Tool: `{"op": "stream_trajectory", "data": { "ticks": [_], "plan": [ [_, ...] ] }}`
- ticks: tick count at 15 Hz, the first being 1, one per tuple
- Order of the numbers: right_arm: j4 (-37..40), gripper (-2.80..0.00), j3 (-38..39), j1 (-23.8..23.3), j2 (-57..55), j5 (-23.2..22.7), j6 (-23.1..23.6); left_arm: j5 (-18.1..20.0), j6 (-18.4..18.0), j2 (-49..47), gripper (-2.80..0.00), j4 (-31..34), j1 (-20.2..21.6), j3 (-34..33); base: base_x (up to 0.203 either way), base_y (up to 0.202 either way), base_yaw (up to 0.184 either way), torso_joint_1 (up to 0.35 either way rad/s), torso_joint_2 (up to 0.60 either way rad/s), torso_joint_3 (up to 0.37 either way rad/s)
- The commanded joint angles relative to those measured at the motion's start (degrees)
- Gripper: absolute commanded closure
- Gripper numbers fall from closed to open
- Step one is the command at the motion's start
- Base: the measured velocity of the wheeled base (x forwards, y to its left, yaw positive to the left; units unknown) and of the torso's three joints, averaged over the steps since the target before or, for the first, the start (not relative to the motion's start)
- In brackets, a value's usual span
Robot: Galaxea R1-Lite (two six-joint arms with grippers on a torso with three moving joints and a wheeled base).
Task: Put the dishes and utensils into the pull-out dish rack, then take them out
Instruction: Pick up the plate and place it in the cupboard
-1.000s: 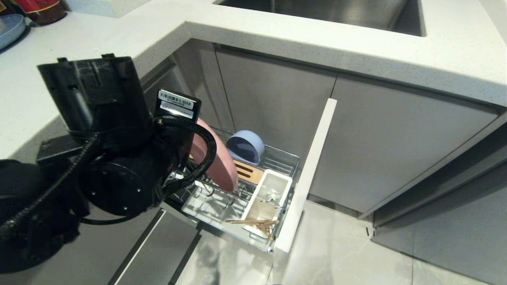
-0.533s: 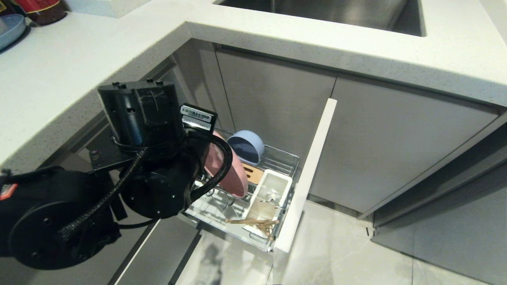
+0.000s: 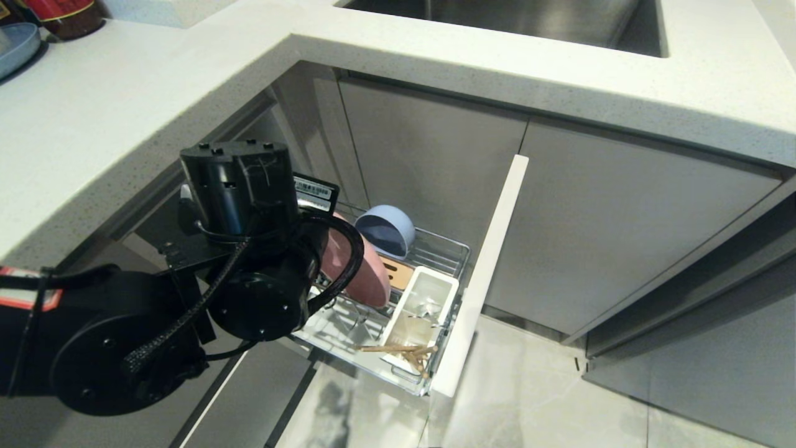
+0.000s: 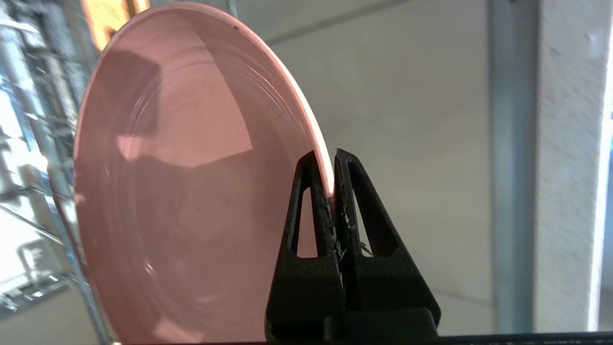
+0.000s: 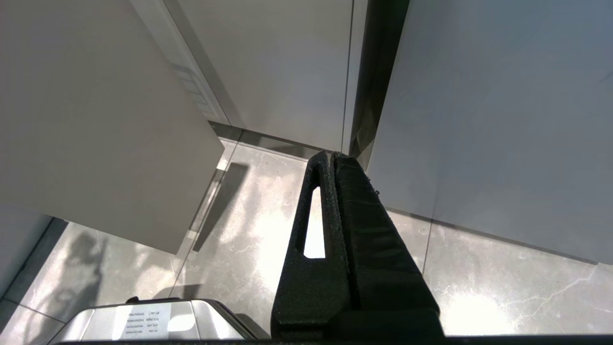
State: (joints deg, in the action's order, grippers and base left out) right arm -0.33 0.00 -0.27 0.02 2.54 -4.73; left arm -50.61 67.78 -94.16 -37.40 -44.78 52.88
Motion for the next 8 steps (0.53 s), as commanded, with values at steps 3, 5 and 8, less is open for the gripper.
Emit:
{"op": "stream_trajectory", "data": {
  "ticks": [3, 5, 8],
  "plan": [
    [-0.02, 0.0, 0.0, 0.0, 0.24, 0.03, -0.02, -0.73, 0.35, -0.68, 0.0, -0.05, 1.11, -0.32, 0.0, 0.0, 0.0, 0.0, 0.0, 0.0],
    [-0.02, 0.0, 0.0, 0.0, 0.24, 0.01, -0.02, -1.67, 0.35, -1.13, 0.0, -0.04, 1.46, -0.45, 0.0, 0.0, 0.0, 0.0, 0.0, 0.0],
    [-0.02, 0.0, 0.0, 0.0, 0.24, 0.01, -0.02, -2.29, 0.33, -1.89, 0.0, 0.14, 2.33, -1.11, 0.0, 0.0, 0.0, 0.0, 0.0, 0.0]
  ]
}}
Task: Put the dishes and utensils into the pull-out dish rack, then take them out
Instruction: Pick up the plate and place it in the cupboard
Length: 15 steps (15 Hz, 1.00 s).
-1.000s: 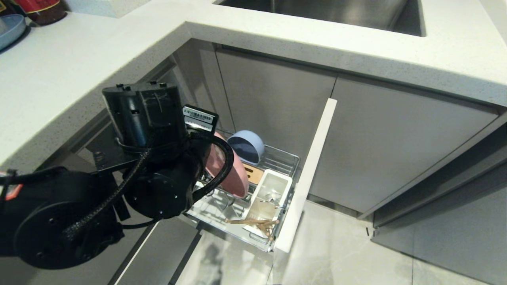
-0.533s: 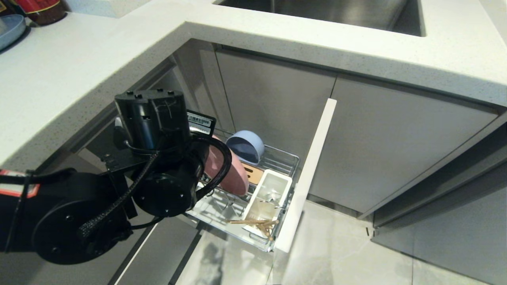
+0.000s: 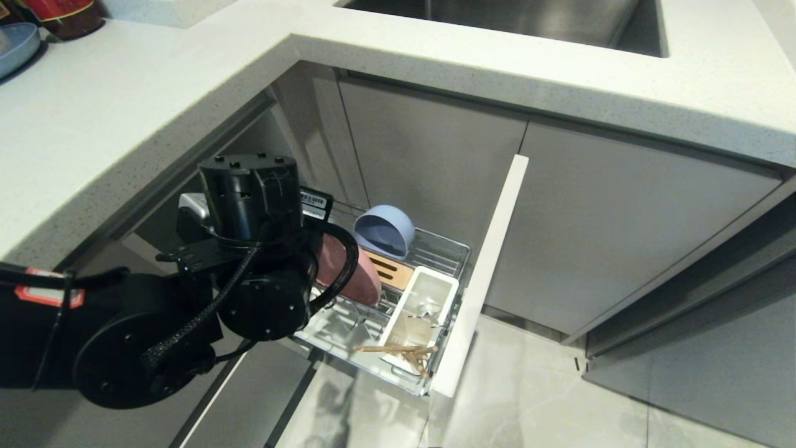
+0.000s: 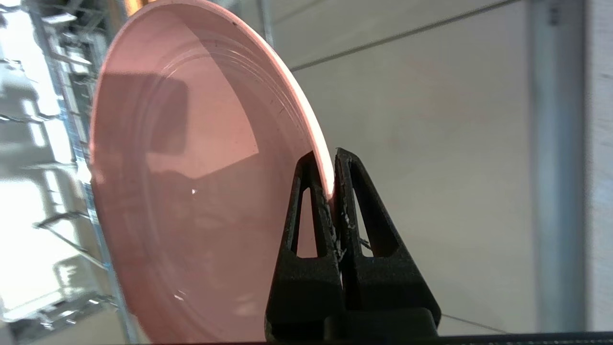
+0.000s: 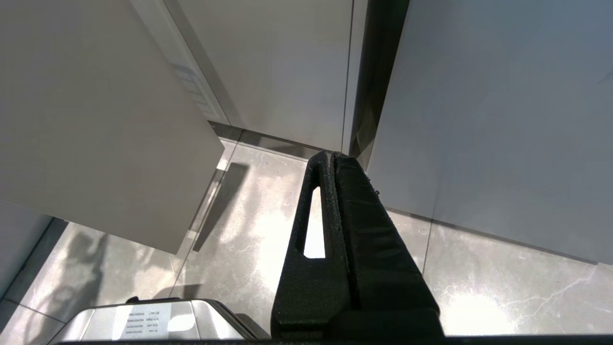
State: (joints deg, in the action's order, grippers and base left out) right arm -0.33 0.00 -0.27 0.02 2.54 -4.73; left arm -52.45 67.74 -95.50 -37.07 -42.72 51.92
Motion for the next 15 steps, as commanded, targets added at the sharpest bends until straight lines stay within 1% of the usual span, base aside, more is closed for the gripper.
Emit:
{"op": "stream_trajectory", "data": {
  "ticks": [1, 7, 15],
  "plan": [
    [-0.03, 0.0, 0.0, -0.03, 0.24, 0.01, -0.02, -0.71, 0.37, -0.65, 0.0, -0.19, 0.36, -0.24, 0.0, 0.0, 0.0, 0.0, 0.0, 0.0],
    [-0.03, 0.0, 0.0, 0.0, 0.24, 0.01, -0.02, -0.68, 0.46, -1.42, 0.0, -0.1, 1.82, -1.44, 0.0, 0.0, 0.0, 0.0, 0.0, 0.0],
    [-0.03, 0.0, 0.0, 0.0, 0.24, 0.01, -0.02, -0.63, 0.55, -2.67, 0.0, -0.02, 2.29, -2.27, 0.0, 0.0, 0.0, 0.0, 0.0, 0.0]
  ]
}}
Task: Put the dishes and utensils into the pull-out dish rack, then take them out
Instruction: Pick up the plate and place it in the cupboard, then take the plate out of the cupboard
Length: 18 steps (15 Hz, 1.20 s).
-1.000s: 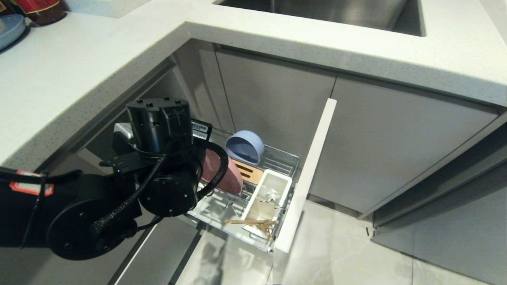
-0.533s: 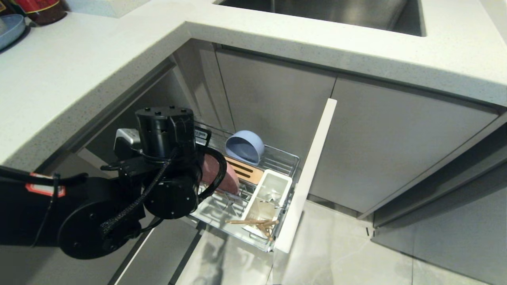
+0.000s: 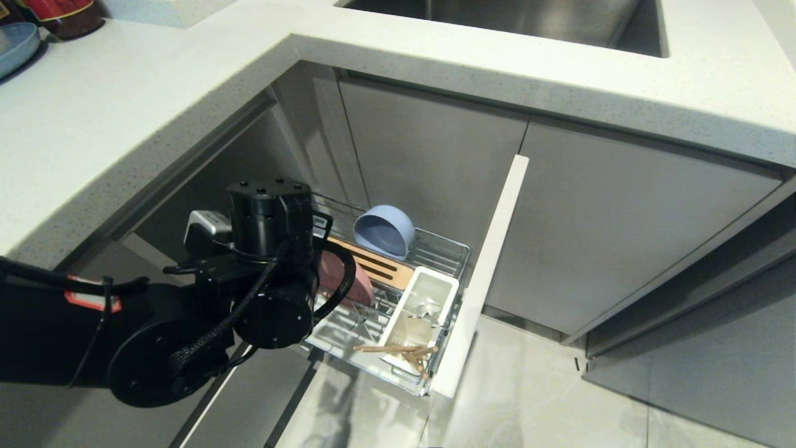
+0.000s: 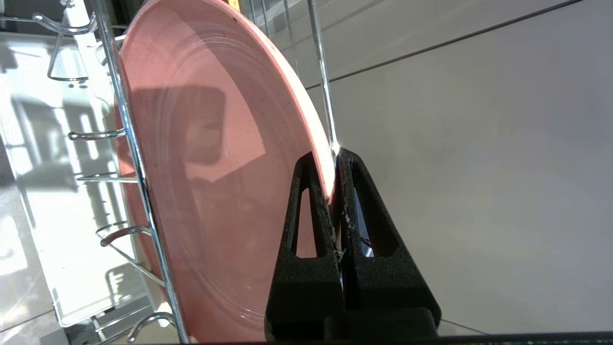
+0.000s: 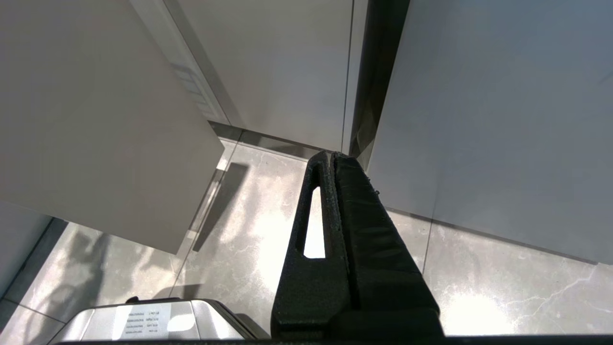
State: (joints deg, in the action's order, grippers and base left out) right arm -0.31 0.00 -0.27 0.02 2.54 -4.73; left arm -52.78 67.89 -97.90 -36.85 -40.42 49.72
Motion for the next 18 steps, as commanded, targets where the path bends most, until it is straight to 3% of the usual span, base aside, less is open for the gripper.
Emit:
{"op": "stream_trajectory", "data": {
  "ticks": [1, 3, 4, 12, 18],
  "plan": [
    [-0.05, 0.0, 0.0, 0.0, 0.24, 0.01, -0.02, -0.3, 0.33, -0.27, 0.0, -0.24, -0.01, 0.03, 0.0, 0.0, 0.0, 0.0, 0.0, 0.0],
    [-0.05, 0.0, 0.0, 0.0, 0.24, 0.01, -0.02, -0.3, 0.31, -0.27, 0.0, -0.15, -0.01, -0.01, 0.0, 0.0, 0.0, 0.0, 0.0, 0.0],
    [-0.05, 0.0, 0.0, 0.0, 0.24, 0.01, -0.02, -0.3, 0.23, -0.18, -2.8, -0.24, -0.01, 0.03, 0.0, 0.0, 0.0, 0.0, 0.0, 0.0],
    [-0.05, 0.0, 0.0, 0.0, 0.24, 0.01, -0.02, -1.03, -0.14, 2.21, -2.8, 1.01, -0.52, 0.04, 0.0, 0.0, 0.0, 0.0, 0.0, 0.0],
    [-0.05, 0.0, 0.0, 0.0, 0.24, 0.01, -0.02, -0.93, 0.03, 12.59, -2.8, 19.39, -5.74, 4.34, 0.0, 0.0, 0.0, 0.0, 0.0, 0.0]
  ]
}}
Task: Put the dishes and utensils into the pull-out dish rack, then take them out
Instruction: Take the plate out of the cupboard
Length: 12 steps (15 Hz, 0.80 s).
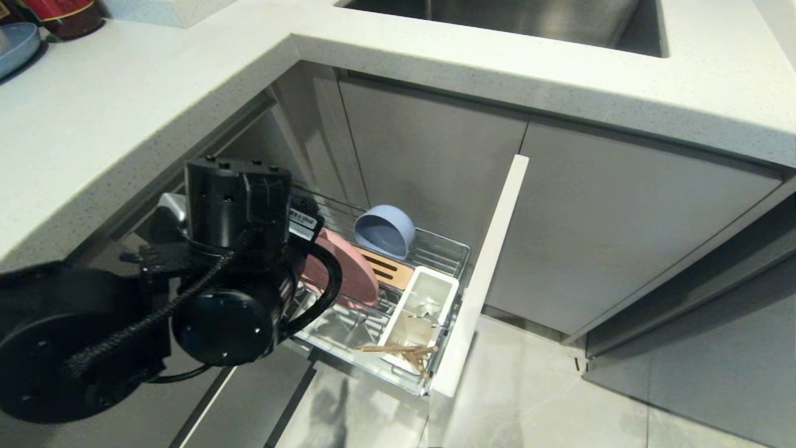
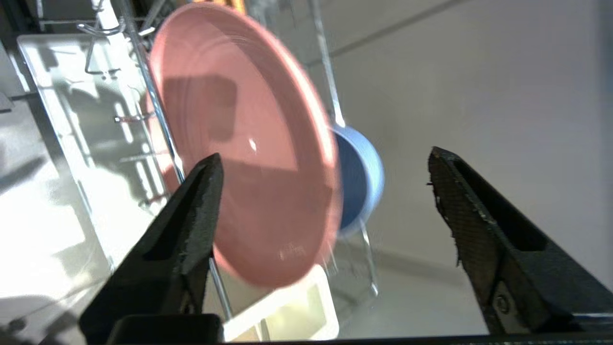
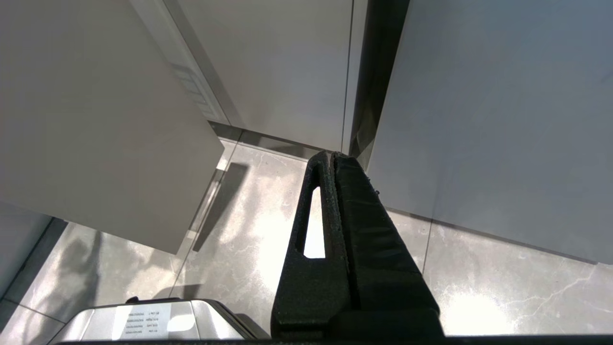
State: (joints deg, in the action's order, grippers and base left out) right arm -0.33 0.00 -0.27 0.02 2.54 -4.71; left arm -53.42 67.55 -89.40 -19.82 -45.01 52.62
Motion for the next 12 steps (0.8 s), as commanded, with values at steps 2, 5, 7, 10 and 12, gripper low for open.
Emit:
{"op": "stream_trajectory", "data": {
  "ticks": [2, 5, 7, 10, 12],
  "plan": [
    [-0.02, 0.0, 0.0, 0.0, 0.24, 0.01, -0.03, -0.2, 0.21, 6.74, -2.8, 5.69, -2.33, 3.7, 0.0, 0.0, 0.0, 0.0, 0.0, 0.0],
    [-0.02, 0.0, 0.0, 0.0, 0.24, 0.01, -0.03, -0.26, -0.48, 9.5, 0.0, 6.04, -3.24, 6.69, 0.0, 0.0, 0.0, 0.0, 0.0, 0.0],
    [-0.02, 0.0, 0.0, 0.0, 0.24, 0.01, -0.03, -0.35, -3.83, 11.25, 0.0, 5.97, -3.3, 11.41, 0.0, 0.0, 0.0, 0.0, 0.0, 0.0],
    [-0.02, 0.0, 0.0, 0.0, 0.24, 0.02, -0.03, -0.65, -17.16, 15.95, 0.0, 5.57, -3.0, 16.18, 0.0, 0.0, 0.0, 0.0, 0.0, 0.0],
    [-0.02, 0.0, 0.0, -0.02, 0.24, 0.01, -0.03, 0.35, -27.09, 18.9, 0.0, 5.33, -2.61, 19.72, 0.0, 0.0, 0.0, 0.0, 0.0, 0.0]
  ]
}}
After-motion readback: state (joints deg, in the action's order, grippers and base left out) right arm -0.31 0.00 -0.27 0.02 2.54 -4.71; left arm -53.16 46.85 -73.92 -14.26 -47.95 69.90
